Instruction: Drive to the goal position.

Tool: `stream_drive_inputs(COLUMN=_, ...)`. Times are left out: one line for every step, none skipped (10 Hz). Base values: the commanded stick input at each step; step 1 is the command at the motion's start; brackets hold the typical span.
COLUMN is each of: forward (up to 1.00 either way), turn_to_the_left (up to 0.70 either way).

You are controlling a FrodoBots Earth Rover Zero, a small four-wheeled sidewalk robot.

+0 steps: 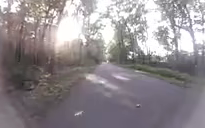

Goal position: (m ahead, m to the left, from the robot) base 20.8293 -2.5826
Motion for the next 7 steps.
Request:
stream_drive_inputs(forward=0.7, turn_to_the_left=-0.01)
stream_drive_inputs(forward=0.7, turn_to_the_left=-0.01)
stream_drive_inputs(forward=0.7, turn_to_the_left=-0.01)
stream_drive_inputs(forward=0.7, turn_to_the_left=-0.01)
stream_drive_inputs(forward=0.7, turn_to_the_left=-0.01)
stream_drive_inputs(forward=0.7, turn_to_the_left=-0.01)
stream_drive_inputs(forward=0.7, turn_to_the_left=-0.01)
